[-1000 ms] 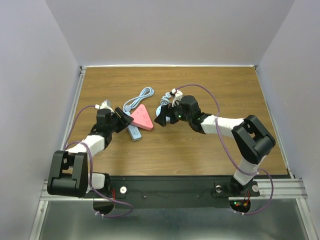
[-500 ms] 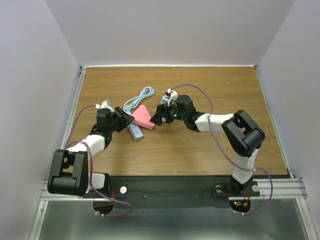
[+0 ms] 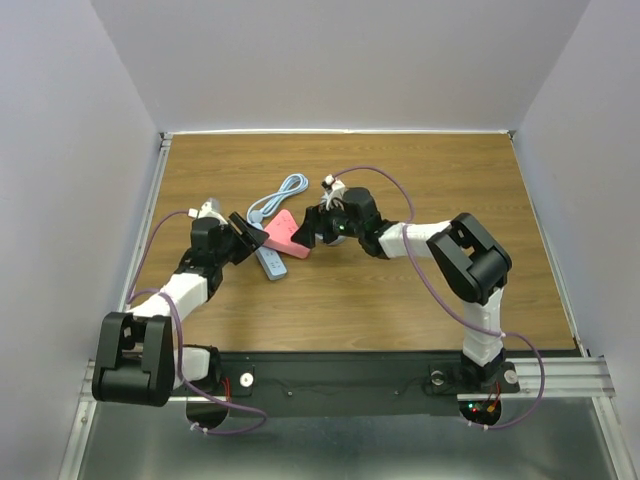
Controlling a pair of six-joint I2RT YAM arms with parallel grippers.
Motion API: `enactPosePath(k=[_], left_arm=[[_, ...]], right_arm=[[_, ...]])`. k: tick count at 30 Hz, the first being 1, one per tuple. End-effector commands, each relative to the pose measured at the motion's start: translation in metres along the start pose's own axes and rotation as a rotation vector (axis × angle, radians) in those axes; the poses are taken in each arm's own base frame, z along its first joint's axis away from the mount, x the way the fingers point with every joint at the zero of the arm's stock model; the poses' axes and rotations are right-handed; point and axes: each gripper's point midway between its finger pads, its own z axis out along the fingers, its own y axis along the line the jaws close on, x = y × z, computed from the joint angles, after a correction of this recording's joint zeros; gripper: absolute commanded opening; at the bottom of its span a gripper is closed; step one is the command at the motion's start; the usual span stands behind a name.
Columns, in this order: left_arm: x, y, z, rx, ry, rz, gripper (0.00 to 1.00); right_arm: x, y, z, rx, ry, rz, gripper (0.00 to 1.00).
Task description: Insert the plug
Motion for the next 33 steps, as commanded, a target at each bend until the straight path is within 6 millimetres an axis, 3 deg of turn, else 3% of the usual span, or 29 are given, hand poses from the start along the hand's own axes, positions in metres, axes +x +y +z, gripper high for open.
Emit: enactPosePath(k=[1, 11, 33], left_arm=[[-0.010, -0.006, -0.010, 0.011, -0.048, 0.015, 0.68], [0.001, -0.002, 0.000, 0.022, 0.003, 0.004, 0.68], [-0.004, -0.019, 0.008, 0.088, -0.001, -0.018, 0.65]], right_arm=[[-0.011, 0.012, 0.010, -0.043, -0.030, -0.017, 0.98], [-0.002, 0.012, 0.014, -0.044, -0.013, -0.011, 0.99], [0.008, 0.014, 0.022, -0.038, 0.013, -0.025, 0.98]])
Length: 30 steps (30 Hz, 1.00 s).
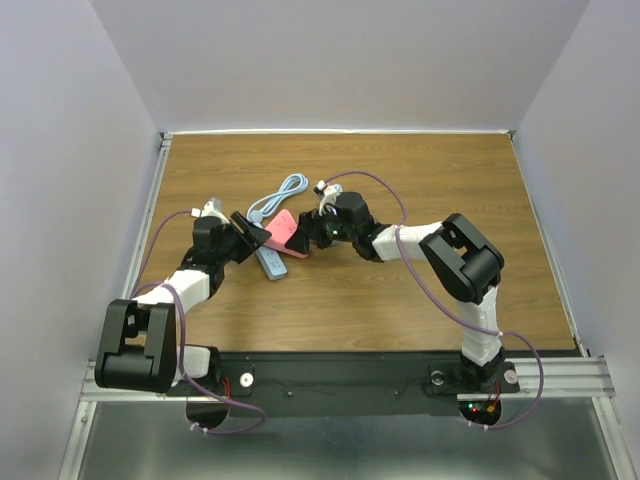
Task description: Insert the plug
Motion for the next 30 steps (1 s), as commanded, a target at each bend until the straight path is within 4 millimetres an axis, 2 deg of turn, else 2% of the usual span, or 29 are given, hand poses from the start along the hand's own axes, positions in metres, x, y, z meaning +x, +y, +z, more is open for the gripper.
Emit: enactPosePath(k=[1, 5, 11, 14, 18, 19, 21, 24, 25, 28, 30], left_arm=[[-0.005, -0.016, 0.002, 0.061, -0.008, 0.006, 0.65], [-0.006, -0.021, 0.002, 0.069, -0.015, 0.016, 0.65], [0.000, -0.014, 0.010, 0.054, 0.008, 0.012, 0.65], [0.000, -0.016, 0.014, 0.057, 0.013, 0.016, 0.60], [0.002, -0.014, 0.018, 0.051, 0.026, 0.016, 0.45], [0.002, -0.015, 0.019, 0.052, 0.027, 0.016, 0.35], [0.002, -0.014, 0.019, 0.052, 0.029, 0.017, 0.23], [0.003, -0.014, 0.019, 0.053, 0.033, 0.016, 0.11], [0.003, -0.015, 0.019, 0.058, 0.034, 0.017, 0.02], [0.002, -0.022, 0.017, 0.083, 0.035, 0.018, 0.00], [-0.002, -0.031, 0.012, 0.114, 0.021, 0.016, 0.00]], right_arm=[[-0.007, 0.001, 0.009, -0.002, -0.020, -0.029, 0.98], [-0.005, 0.000, 0.010, 0.001, -0.015, -0.030, 0.99], [-0.003, 0.002, 0.012, -0.003, -0.006, -0.032, 0.98], [-0.002, 0.001, 0.012, 0.001, -0.003, -0.037, 0.98], [0.000, 0.002, 0.012, 0.005, 0.003, -0.039, 0.99], [0.000, 0.002, 0.012, 0.005, 0.002, -0.041, 0.98], [0.001, 0.003, 0.012, 0.005, 0.006, -0.040, 0.98], [-0.001, 0.004, 0.010, 0.004, 0.001, -0.042, 0.98], [-0.003, 0.006, 0.007, 0.007, -0.004, -0.039, 0.98], [-0.009, 0.009, 0.000, 0.021, -0.020, -0.044, 0.98], [-0.022, 0.015, -0.008, 0.030, -0.048, -0.043, 0.99]])
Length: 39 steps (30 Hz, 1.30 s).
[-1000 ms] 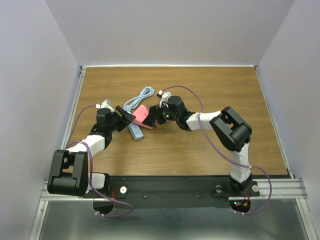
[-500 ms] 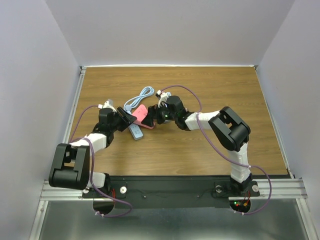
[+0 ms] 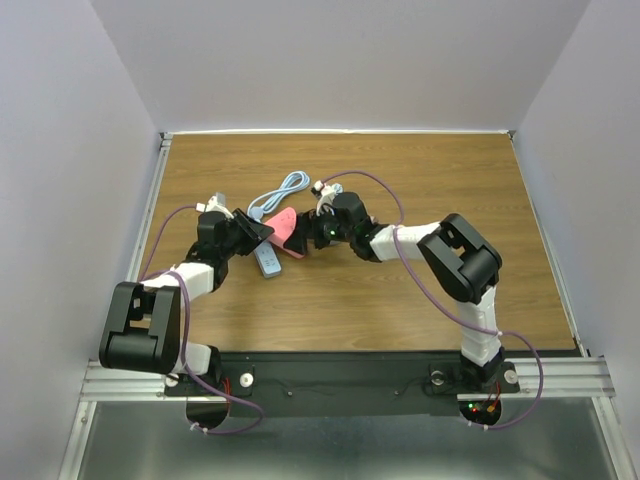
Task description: Insert the plug
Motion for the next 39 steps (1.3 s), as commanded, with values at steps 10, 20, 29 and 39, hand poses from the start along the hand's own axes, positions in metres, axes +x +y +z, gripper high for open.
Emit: enactPosePath(k=[10, 20, 29, 39], left_arm=[[-0.027, -0.075, -0.039, 0.243, -0.080, 0.074, 0.00], [-0.043, -0.130, -0.081, 0.474, -0.151, 0.063, 0.00], [-0.048, -0.164, -0.118, 0.627, -0.196, 0.094, 0.00], [-0.049, -0.190, -0.147, 0.757, -0.215, 0.110, 0.00]], right_arm=[[-0.090, 0.058, -0.063, 0.046, -0.166, 0.012, 1.00], [-0.135, 0.080, -0.116, 0.016, -0.291, 0.144, 1.00], [-0.141, 0.077, -0.137, -0.026, -0.334, 0.234, 1.00], [-0.148, 0.123, -0.155, -0.298, -0.379, 0.200, 1.00]])
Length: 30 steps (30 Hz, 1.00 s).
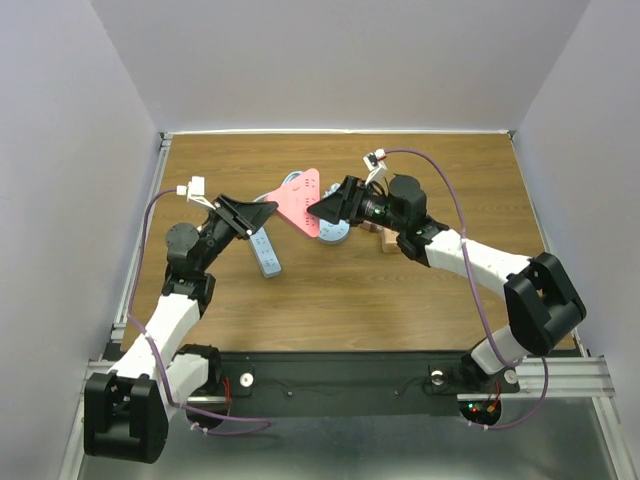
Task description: Insert the plug
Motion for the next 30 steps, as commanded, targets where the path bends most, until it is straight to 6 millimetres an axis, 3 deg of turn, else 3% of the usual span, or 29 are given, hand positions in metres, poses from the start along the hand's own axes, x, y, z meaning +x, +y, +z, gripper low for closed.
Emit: enactPosePath(k=[1, 14, 21, 30], left_arm=[[-0.016, -0.044, -0.007, 0.154, -0.051, 0.058, 0.00], [-0.011, -0.060, -0.012, 0.230, -0.031, 0.027, 0.00], [-0.007, -0.062, -0.012, 0.245, -0.013, 0.019, 0.00], [0.001, -0.063, -0.011, 0.274, 0.025, 0.024, 0.00]], right_arm=[[-0.026, 0.060, -0.014, -0.242, -0.073, -0.071, 1.00], [-0.026, 0.079, -0.009, -0.377, -0.056, -0.131, 0.96], [-0.030, 0.089, -0.006, -0.441, -0.063, -0.142, 0.71], [-0.030, 0.107, -0.012, -0.581, -0.074, -0.170, 0.52]])
